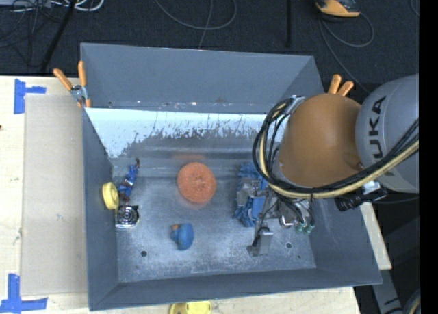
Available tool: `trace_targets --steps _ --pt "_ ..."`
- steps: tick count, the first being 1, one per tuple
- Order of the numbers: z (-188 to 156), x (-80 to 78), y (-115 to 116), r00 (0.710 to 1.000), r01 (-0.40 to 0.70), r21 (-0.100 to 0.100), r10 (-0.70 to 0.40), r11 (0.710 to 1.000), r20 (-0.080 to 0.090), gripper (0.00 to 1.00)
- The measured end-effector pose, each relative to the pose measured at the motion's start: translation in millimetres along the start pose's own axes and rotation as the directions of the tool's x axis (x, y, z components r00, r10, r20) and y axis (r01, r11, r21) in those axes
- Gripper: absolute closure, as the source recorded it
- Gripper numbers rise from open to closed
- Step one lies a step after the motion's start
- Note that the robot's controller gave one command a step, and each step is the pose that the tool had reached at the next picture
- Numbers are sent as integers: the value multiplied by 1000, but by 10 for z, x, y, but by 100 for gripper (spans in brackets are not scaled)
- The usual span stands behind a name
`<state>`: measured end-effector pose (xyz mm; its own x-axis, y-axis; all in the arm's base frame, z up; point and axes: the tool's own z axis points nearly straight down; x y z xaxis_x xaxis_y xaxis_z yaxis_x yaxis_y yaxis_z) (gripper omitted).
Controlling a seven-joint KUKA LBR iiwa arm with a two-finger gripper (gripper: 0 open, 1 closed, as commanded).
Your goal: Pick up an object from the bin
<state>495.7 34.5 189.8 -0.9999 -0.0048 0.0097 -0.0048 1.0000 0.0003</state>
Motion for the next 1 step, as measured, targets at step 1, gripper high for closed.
trace_targets --steps 1 --pt "-40 -17 -2 1000 -1 0 1 1000 8 0"
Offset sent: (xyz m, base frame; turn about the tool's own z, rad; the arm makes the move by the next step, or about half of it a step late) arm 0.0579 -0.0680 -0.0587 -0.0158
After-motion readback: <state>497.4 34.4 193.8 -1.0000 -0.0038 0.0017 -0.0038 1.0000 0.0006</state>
